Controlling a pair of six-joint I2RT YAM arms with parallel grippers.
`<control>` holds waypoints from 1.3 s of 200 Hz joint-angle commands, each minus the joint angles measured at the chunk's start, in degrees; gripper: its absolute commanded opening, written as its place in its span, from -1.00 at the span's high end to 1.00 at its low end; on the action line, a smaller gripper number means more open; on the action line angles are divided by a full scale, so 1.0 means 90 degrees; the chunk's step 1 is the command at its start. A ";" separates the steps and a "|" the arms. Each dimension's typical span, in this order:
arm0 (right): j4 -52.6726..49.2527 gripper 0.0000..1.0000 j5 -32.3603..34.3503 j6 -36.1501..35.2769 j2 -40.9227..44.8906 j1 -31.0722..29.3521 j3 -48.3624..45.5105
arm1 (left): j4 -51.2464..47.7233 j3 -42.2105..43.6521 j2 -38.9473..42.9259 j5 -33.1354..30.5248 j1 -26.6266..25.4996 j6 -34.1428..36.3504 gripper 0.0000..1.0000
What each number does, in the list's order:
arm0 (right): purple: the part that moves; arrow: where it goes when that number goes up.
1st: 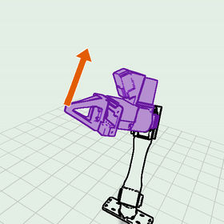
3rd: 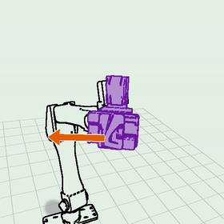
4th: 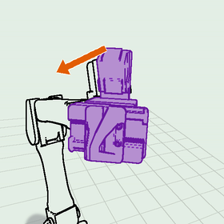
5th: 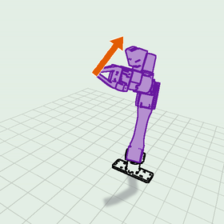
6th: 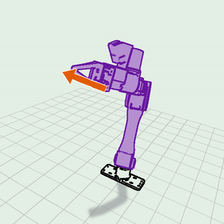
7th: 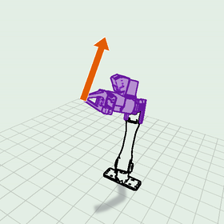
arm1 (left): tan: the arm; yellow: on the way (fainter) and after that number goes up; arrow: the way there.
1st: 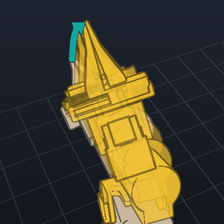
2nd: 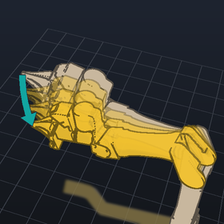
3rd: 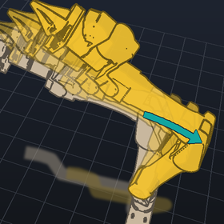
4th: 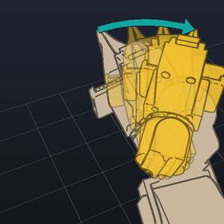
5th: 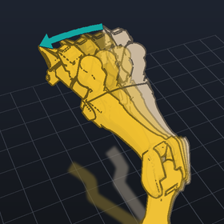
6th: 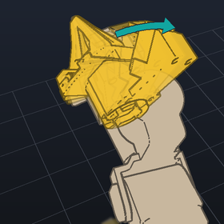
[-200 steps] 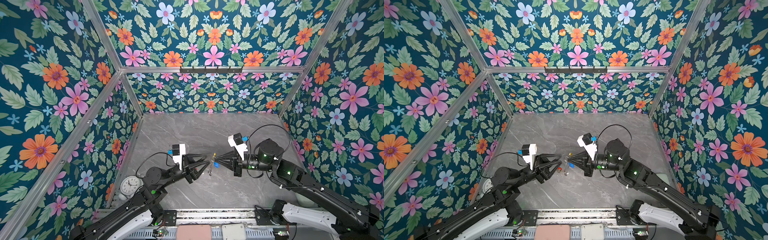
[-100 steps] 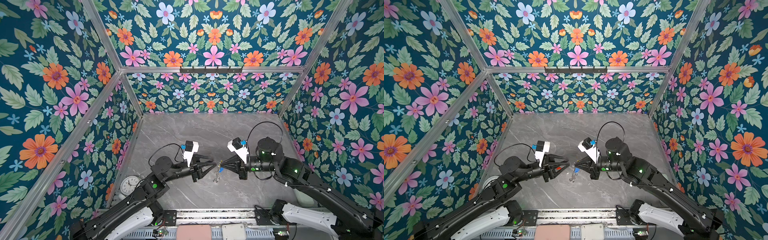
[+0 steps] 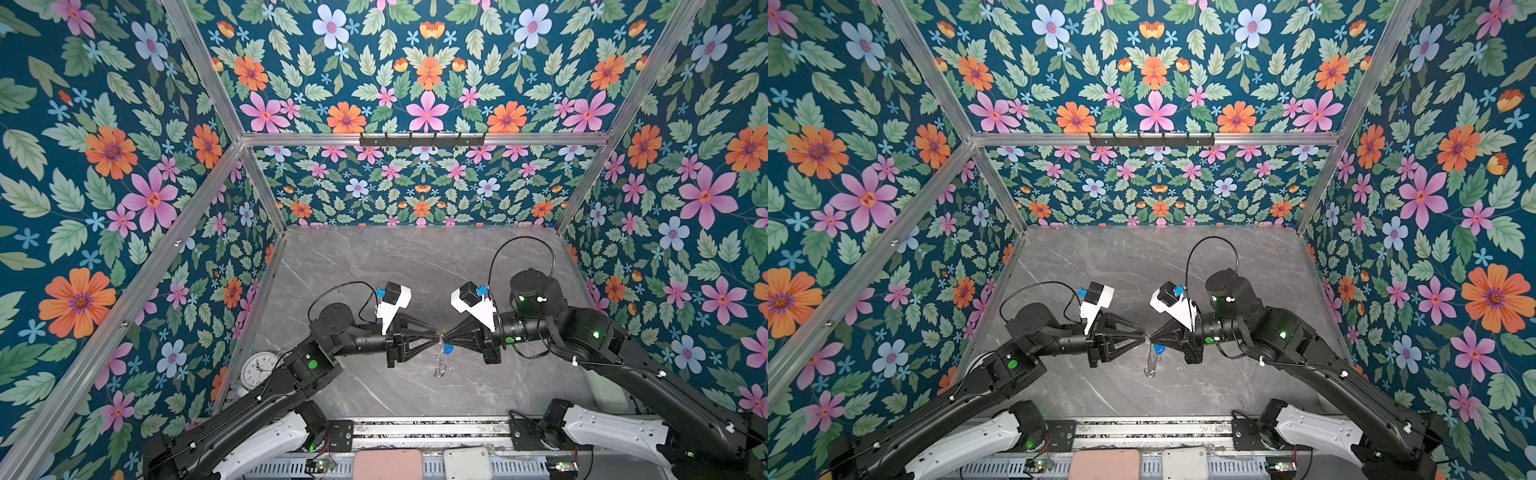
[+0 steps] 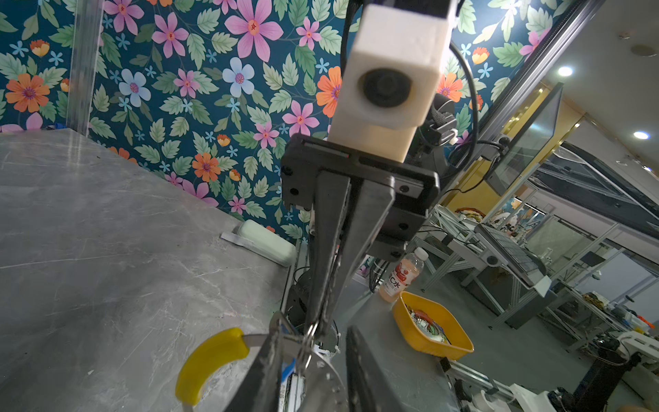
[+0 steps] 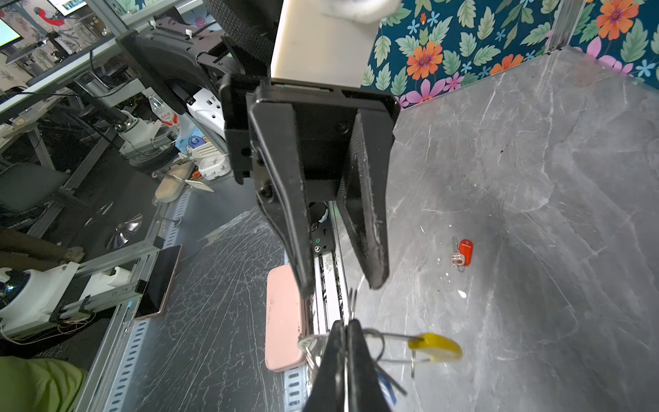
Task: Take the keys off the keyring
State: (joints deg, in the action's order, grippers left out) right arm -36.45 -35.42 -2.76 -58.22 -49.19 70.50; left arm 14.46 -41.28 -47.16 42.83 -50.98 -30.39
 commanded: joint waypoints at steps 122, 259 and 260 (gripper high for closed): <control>0.0018 1.00 -0.0141 -0.0090 -0.0187 -0.0003 0.0175 | 0.0058 -0.0058 -0.0151 0.0290 0.0010 0.0193 0.97; 0.2694 0.01 0.0947 0.1136 0.1045 -0.0003 -0.1388 | 0.1658 0.0698 0.0604 -0.0874 0.0010 0.0200 1.00; 0.2712 0.01 0.0937 0.1137 0.1047 -0.0003 -0.1403 | 0.1691 0.0704 0.0608 -0.0878 0.0010 0.0192 1.00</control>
State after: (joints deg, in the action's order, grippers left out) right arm -20.05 -28.73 4.99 -49.95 -49.17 60.23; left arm 21.63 -35.94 -42.44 36.58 -50.98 -28.18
